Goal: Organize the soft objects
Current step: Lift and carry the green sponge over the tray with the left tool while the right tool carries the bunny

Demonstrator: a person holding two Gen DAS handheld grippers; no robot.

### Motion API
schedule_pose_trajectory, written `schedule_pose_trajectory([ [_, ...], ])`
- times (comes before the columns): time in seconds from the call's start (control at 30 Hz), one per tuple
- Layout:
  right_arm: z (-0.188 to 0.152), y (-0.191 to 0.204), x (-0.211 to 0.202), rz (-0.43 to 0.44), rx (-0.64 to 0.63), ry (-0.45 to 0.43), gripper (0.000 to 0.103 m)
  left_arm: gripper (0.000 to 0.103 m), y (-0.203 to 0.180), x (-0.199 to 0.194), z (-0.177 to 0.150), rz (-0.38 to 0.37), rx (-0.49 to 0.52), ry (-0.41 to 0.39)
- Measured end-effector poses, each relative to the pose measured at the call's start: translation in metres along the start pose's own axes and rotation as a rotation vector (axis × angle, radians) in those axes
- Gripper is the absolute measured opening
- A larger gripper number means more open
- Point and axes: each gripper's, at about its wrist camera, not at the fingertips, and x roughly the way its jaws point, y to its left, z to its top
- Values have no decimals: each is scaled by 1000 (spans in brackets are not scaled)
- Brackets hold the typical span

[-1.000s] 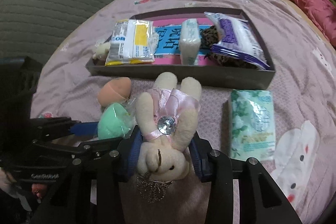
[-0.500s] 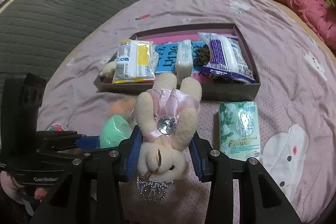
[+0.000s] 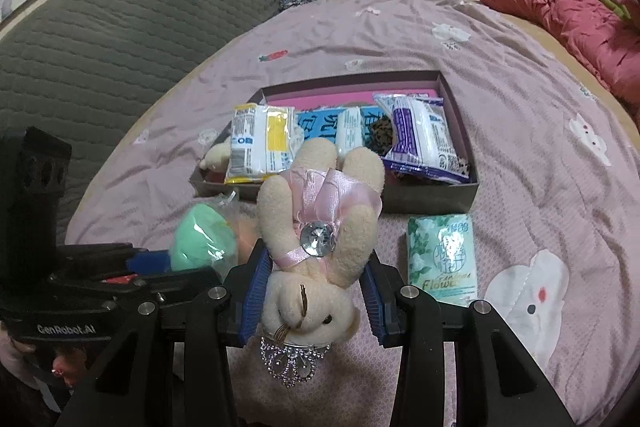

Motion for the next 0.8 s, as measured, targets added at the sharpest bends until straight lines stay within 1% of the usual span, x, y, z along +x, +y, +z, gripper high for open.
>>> schedule_pose_trajectory([
  [0.23, 10, 1, -8, 2, 6, -33, 44, 39, 5, -17, 20, 24, -14, -64],
  [0.47, 24, 6, -10, 4, -2, -60, 44, 39, 22, -27, 36, 82, -46, -112],
  [0.6, 33, 11, -10, 1, -17, -74, 44, 39, 27, -30, 43, 122, -45, -128],
  [0.73, 42, 14, -6, -2, -25, -83, 44, 39, 35, -31, 52, 130, -59, -141],
  [0.8, 47, 16, -4, 3, -31, -86, 44, 39, 36, -31, 58, 149, -56, -150],
])
